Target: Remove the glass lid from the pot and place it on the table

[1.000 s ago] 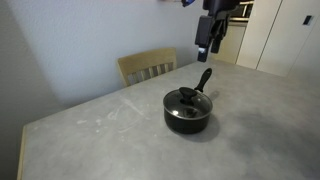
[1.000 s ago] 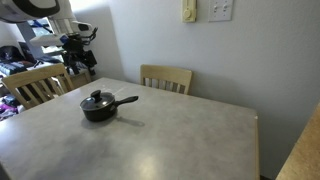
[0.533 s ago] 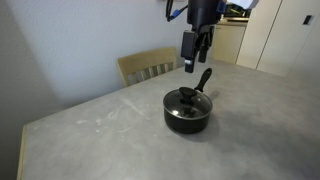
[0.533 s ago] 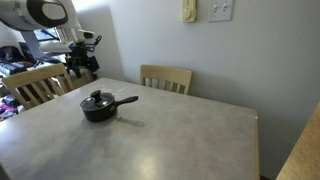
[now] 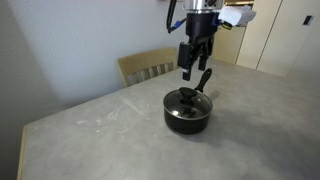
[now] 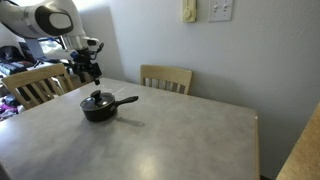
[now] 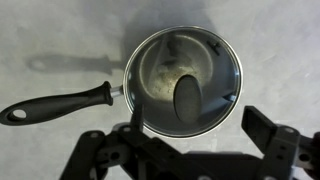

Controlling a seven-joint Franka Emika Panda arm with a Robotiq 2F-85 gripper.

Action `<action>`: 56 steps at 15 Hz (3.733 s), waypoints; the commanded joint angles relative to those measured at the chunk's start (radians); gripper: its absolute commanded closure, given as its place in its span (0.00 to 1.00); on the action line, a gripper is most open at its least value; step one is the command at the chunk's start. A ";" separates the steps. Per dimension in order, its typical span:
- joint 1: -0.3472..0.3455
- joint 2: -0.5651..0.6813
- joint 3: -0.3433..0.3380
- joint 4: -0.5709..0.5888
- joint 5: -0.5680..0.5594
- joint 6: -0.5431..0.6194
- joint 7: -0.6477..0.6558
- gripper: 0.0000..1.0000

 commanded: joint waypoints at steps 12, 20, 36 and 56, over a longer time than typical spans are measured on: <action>0.020 0.212 -0.009 0.144 -0.001 0.074 -0.010 0.05; 0.032 0.219 -0.018 0.155 -0.007 0.043 0.012 0.66; 0.028 0.159 -0.015 0.058 0.017 0.033 0.051 0.00; 0.033 0.015 -0.029 -0.027 -0.009 -0.003 0.126 0.85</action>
